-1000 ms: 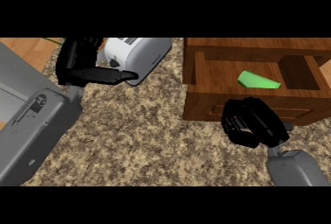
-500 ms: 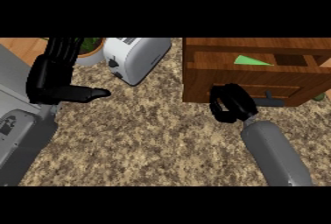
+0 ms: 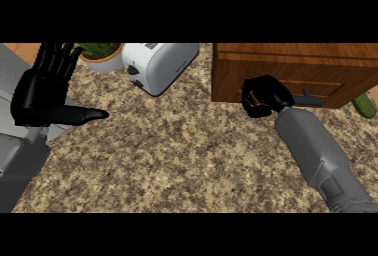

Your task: Pick up the cup, place it into the drawer and close the drawer

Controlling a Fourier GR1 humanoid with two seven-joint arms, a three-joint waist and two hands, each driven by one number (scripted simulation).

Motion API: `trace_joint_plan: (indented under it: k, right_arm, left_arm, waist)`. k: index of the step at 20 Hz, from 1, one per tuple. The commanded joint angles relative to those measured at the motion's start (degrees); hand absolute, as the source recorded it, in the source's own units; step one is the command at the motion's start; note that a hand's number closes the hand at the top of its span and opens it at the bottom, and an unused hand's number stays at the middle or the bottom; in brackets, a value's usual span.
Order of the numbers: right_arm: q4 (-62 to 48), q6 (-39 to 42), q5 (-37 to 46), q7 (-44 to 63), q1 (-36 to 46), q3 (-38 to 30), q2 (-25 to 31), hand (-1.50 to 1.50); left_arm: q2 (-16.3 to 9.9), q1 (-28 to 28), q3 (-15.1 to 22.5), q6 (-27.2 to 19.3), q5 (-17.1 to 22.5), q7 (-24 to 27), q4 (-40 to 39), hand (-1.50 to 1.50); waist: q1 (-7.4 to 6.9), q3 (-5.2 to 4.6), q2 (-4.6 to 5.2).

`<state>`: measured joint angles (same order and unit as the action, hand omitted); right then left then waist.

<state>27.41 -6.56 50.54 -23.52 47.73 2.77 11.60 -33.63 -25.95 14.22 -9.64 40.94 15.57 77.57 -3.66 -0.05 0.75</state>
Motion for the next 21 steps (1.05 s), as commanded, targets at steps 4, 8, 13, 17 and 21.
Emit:
trace_joint_plan:
  k: [4,8,13,17,21]
  right_arm:
    - [-11.1,1.1,-2.1,-1.3,6.3,-5.0,4.2,1.50]
    - [-11.4,3.8,-3.7,-4.7,7.2,-6.4,7.6,1.50]
    - [-11.4,4.5,-5.7,-3.9,9.1,-8.3,7.6,1.50]
    - [-11.2,5.3,-7.0,-4.8,9.7,-9.4,8.2,1.50]
    - [-11.6,5.5,-6.5,-7.6,8.6,-9.0,9.2,1.50]
  left_arm:
    - [0.3,2.2,-0.1,3.0,0.6,0.5,2.1,-1.50]
    - [0.3,1.1,-0.5,4.5,0.8,0.5,0.3,-1.50]
    - [1.3,2.6,1.0,5.7,0.7,0.5,1.0,-1.50]
    - [2.2,2.4,0.8,5.1,0.1,1.6,0.1,-1.50]
    - [3.0,2.3,1.5,5.5,-0.7,2.0,-1.0,-1.50]
  waist:
    - [-1.85,0.25,1.32]
    - [-1.90,0.27,1.97]
    - [-3.29,0.27,2.26]
    - [-3.19,0.25,2.40]
    - [-2.22,0.24,2.33]
